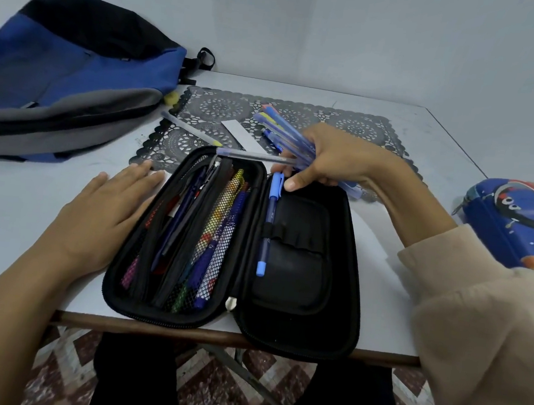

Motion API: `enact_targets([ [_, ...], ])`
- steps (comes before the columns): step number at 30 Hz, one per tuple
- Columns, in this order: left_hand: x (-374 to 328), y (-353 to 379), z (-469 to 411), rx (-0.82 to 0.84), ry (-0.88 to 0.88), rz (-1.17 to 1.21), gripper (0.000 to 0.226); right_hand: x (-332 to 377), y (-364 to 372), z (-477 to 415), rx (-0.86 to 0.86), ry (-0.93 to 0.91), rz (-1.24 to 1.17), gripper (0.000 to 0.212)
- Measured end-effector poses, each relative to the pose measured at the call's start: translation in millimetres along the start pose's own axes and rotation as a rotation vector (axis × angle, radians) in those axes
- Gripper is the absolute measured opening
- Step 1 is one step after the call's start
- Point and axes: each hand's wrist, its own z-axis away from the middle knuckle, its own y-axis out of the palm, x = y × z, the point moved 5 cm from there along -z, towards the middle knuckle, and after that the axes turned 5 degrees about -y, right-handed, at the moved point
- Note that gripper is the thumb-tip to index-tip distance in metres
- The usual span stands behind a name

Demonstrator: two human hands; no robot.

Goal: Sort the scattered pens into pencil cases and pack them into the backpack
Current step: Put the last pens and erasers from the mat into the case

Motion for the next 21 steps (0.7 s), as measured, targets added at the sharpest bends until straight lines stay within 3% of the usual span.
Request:
enact_targets([
  [8,-1.3,-1.1,0.6,-0.010,-0.001,0.011,0.088,0.2,-1.1,0.7,0.020,-0.033,-0.027,0.016],
  [12,0.1,-0.8,1.7,-0.010,-0.003,0.025,0.087,4.9,-1.0,8.7,0.108,-0.074,-0.021,0.027],
  [17,-2.3,-1.8,1.6,-0.012,-0.005,0.037,0.088,12.8,-8.6,16.0,0.145,-0.154,-0.084,0.009],
  [21,-3.4,-2.5,2.1,-0.010,0.002,0.030,0.089,12.2,-16.2,22.9,0.165,-0.136,-0.035,0.006],
])
